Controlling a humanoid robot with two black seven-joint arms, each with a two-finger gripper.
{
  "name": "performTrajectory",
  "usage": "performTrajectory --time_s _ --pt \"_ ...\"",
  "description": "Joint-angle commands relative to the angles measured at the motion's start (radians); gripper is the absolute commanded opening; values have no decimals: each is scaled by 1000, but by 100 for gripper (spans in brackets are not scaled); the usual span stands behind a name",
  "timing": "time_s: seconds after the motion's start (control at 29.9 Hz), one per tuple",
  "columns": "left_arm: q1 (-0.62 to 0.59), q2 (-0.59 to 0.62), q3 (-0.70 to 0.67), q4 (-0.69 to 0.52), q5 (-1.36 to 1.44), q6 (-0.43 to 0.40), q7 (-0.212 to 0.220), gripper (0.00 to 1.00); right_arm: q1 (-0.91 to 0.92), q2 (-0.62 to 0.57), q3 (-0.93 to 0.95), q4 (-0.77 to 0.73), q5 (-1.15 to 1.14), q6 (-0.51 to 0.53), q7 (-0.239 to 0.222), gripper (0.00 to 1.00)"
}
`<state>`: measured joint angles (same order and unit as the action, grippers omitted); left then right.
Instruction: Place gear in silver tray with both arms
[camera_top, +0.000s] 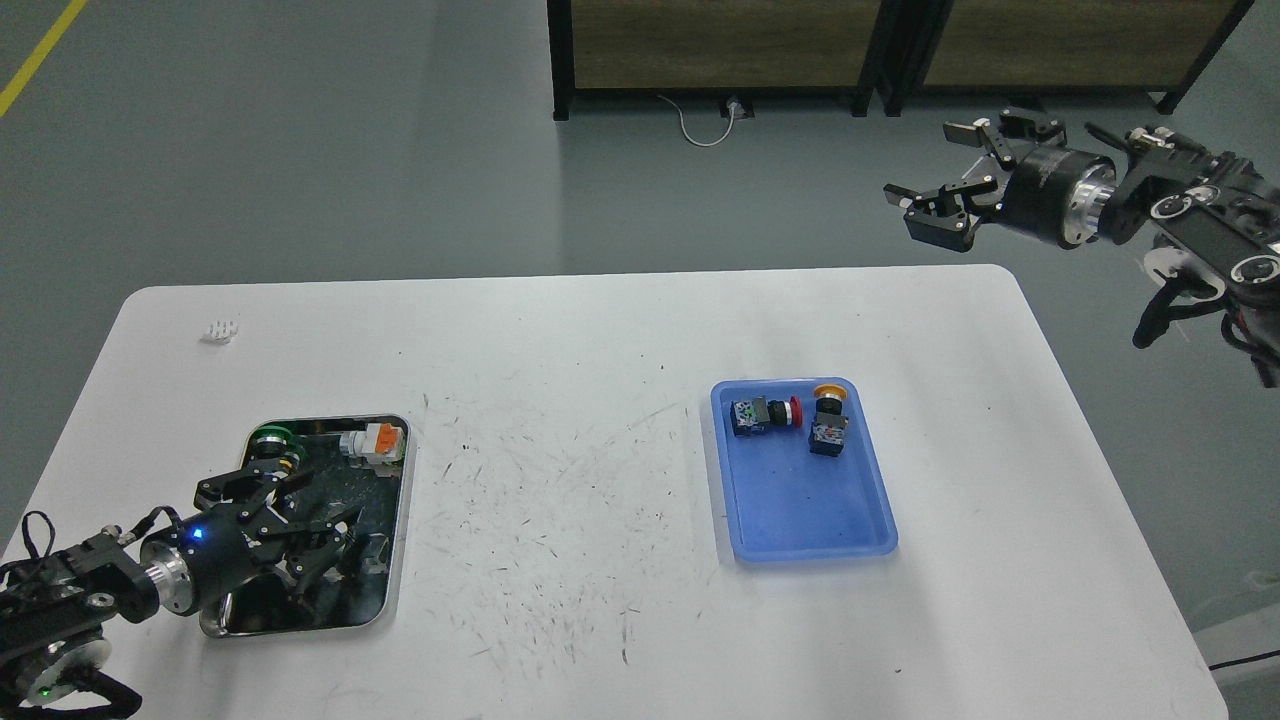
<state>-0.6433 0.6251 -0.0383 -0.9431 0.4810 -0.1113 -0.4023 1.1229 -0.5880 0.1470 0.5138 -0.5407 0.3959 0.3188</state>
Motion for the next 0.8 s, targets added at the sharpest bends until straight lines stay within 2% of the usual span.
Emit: performTrajectory --time_s 0.0,0.17,0.23,0.33,0.4,0.63,0.77 --pt "-44 11 -75 0 -53 18 13 98 21 -6 2 -21 10 -18 -3 96" --pt "-174 45 -133 6 -55 22 51 98 54 -7 12 -38 62 -75 -10 97" --pt "-234 45 -150 30 -67 25 97 98 64 -6 26 -50 103 -110 -44 97" --pt "-327 35 -173 96 -140 36 204 98 90 -6 32 -67 143 -156 -119 98" --pt "-389 33 -179 145 -203 36 243 98 103 -3 34 -87 157 -170 -127 98" --pt "-564 -21 -181 256 -282 36 313 98 92 7 172 -198 222 -173 -135 99" --pt "-627 -21 -190 274 -351 39 339 98 94 7 216 -241 238 -181 -136 99"
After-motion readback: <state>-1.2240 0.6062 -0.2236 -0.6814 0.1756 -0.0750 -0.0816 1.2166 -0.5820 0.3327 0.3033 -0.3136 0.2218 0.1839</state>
